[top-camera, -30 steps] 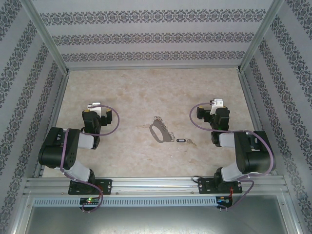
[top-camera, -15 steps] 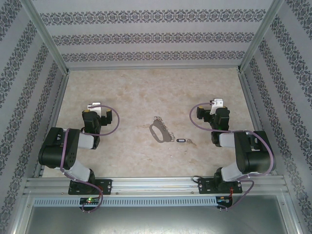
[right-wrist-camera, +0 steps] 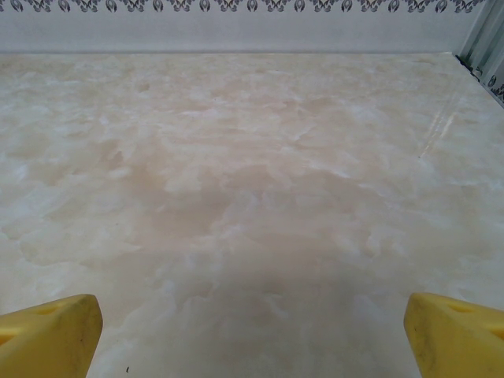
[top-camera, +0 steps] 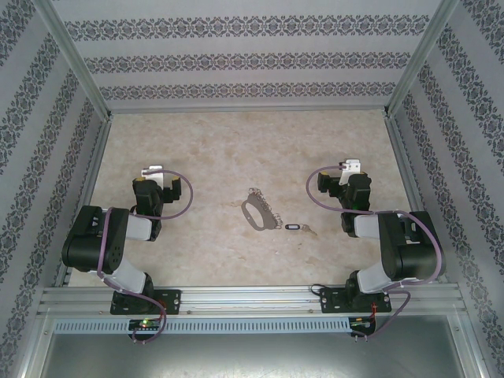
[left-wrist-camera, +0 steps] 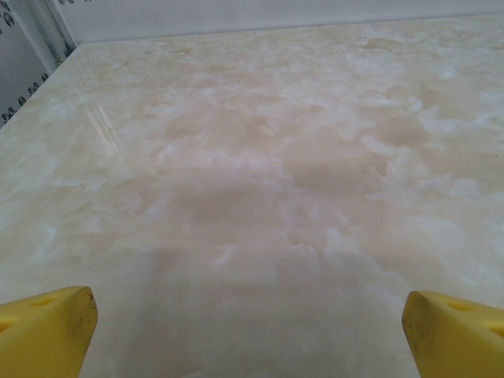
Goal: Put the keys on the keyring
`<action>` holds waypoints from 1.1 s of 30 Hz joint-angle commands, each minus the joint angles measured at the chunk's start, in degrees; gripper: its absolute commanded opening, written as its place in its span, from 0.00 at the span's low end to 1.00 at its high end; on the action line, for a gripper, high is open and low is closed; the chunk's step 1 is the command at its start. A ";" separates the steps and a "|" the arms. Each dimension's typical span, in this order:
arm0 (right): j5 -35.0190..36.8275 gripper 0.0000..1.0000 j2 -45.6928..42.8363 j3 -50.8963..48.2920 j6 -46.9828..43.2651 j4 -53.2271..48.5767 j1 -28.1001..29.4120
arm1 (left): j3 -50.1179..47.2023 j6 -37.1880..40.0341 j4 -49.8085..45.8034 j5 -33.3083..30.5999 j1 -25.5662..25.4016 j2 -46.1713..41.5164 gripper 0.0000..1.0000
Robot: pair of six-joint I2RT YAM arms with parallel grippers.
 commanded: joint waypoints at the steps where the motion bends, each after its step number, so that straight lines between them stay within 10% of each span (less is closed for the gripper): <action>1: -0.72 0.98 -0.28 1.60 0.15 0.50 -0.67 | 1.01 -0.87 2.70 0.64 -0.15 0.46 1.00; 13: 3.74 0.98 -15.50 11.68 1.20 -37.90 7.18 | 6.60 -4.84 -25.18 0.15 -1.58 -17.87 1.00; 23: -0.34 0.98 -31.09 21.72 10.72 -69.23 11.98 | 18.38 -18.21 -56.44 7.95 -15.17 -29.75 1.00; 33: -9.68 0.98 -33.19 19.14 21.27 -78.51 23.95 | 14.88 -28.01 -59.93 19.62 -24.27 -31.86 1.00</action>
